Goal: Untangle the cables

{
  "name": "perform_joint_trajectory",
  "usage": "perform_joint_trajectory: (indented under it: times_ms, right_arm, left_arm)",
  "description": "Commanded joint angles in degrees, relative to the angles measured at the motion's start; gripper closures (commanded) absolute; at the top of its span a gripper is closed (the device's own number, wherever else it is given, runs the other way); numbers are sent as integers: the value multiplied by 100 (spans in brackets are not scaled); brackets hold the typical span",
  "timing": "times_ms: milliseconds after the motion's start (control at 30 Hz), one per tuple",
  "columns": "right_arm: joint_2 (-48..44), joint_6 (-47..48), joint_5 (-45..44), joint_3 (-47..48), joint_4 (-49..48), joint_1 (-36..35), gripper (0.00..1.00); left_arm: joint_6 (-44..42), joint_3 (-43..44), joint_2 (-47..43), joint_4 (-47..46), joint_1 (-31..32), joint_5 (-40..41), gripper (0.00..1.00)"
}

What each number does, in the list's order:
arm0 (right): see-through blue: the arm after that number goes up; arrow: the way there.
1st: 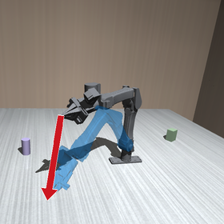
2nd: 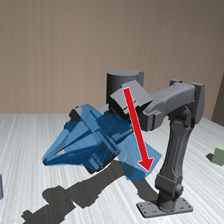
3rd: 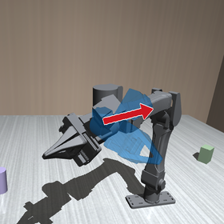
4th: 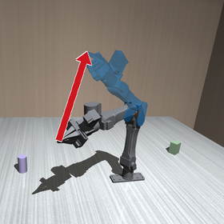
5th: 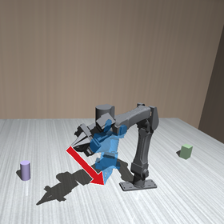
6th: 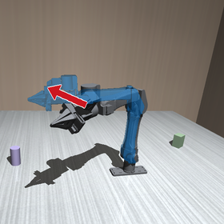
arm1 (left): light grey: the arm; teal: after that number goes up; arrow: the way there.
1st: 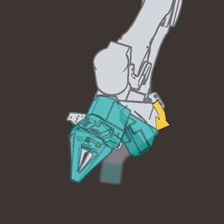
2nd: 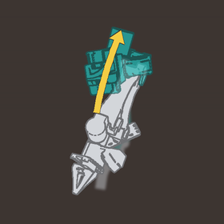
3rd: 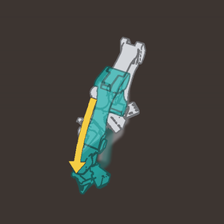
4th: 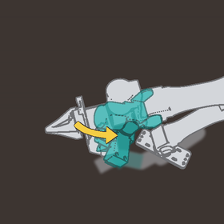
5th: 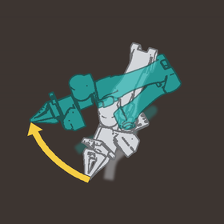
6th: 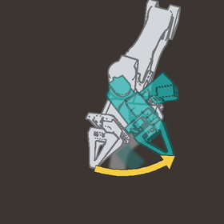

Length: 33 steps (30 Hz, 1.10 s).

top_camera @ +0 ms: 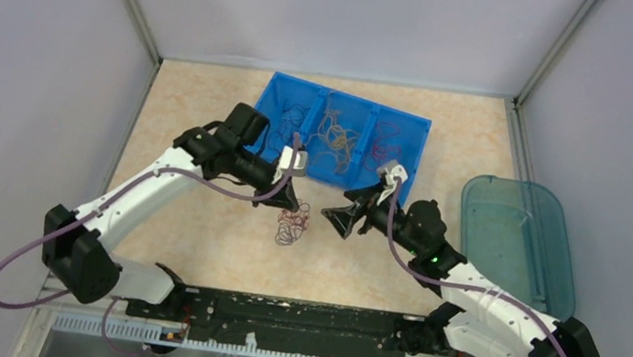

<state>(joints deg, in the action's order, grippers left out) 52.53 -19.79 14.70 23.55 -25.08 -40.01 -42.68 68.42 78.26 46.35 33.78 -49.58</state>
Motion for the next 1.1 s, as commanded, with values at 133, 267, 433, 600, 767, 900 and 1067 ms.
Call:
perform_joint_trajectory:
  times_ms: [133, 267, 433, 600, 767, 900, 1067]
  right_arm:
    - [536, 33, 1371, 65, -2509, -253, 17]
    - [943, 374, 1035, 325, -2533, -702, 20]
    - [1423, 265, 608, 286, -3249, -1006, 23]
    - [1745, -27, -39, 113, -4328, -1113, 29]
    - [1926, -74, -544, 201, -4699, -1163, 39]
    - [1932, 19, -1086, 151, -4688, -1225, 47]
    - [2045, 302, -1545, 57, -4680, -1383, 46]
  left_arm:
    - [710, 299, -287, 254, 23, -707, 100]
    - [1137, 497, -341, 101, 23, -823, 100]
    - [1729, 611, -463, -142, 23, -1012, 100]
    - [2222, 651, -567, -540, 23, -1168, 100]
    - [2695, 747, -631, -780, 23, -1328, 100]
    - [3034, 876, -682, -900, 23, -1515, 100]
    - [3473, 1054, -736, -1176, 28, -1821, 100]
